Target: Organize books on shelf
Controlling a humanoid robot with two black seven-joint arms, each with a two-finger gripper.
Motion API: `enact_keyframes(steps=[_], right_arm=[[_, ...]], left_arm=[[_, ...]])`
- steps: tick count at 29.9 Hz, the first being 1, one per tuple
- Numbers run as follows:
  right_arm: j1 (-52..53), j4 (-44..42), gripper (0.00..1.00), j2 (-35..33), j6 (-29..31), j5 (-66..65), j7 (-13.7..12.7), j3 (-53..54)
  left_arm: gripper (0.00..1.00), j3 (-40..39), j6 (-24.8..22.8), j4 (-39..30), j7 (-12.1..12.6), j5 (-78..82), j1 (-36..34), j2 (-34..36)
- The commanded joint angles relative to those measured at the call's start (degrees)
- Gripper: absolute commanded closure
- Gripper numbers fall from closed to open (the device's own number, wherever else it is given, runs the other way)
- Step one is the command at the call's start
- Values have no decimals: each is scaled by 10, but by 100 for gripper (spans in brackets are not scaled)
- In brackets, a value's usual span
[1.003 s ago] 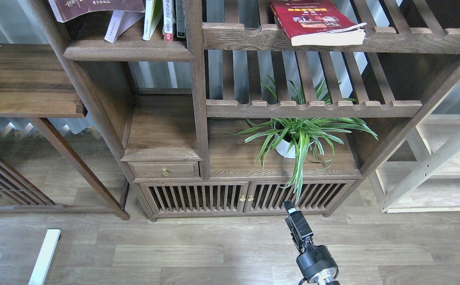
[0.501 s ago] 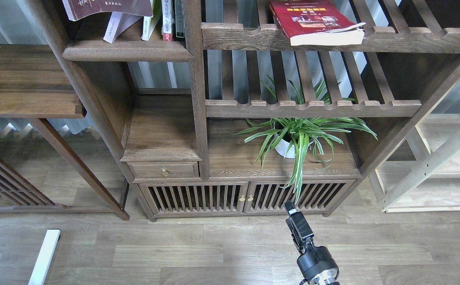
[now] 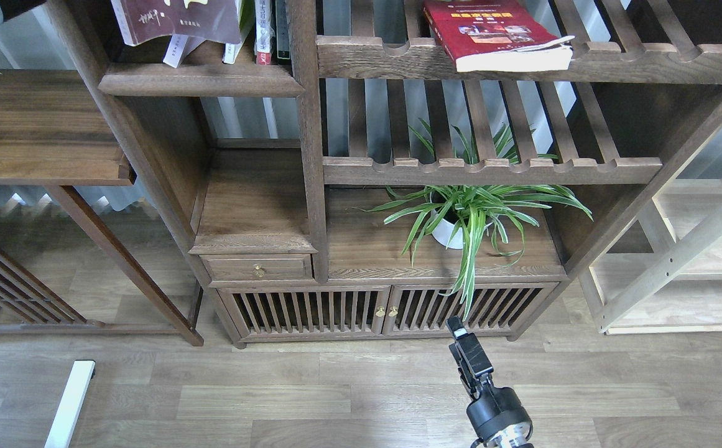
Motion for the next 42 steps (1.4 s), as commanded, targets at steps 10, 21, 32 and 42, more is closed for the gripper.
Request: enact_keyframes(steps=[10, 21, 32, 42], right_arm=[[-8, 0, 6, 0, 0, 3, 1, 0], [-11, -1, 6, -2, 0, 4, 1, 0], [-12, -1, 6, -1, 0, 3, 1, 0], [-12, -1, 6, -1, 0, 3, 0, 0]], left_arm=[[96, 14, 0, 41, -4, 5, -17, -26], [72, 37, -1, 32, -8, 4, -26, -31], [63, 37, -2, 18, -9, 4, -36, -29], [62, 23, -3, -5, -9, 3, -39, -13]])
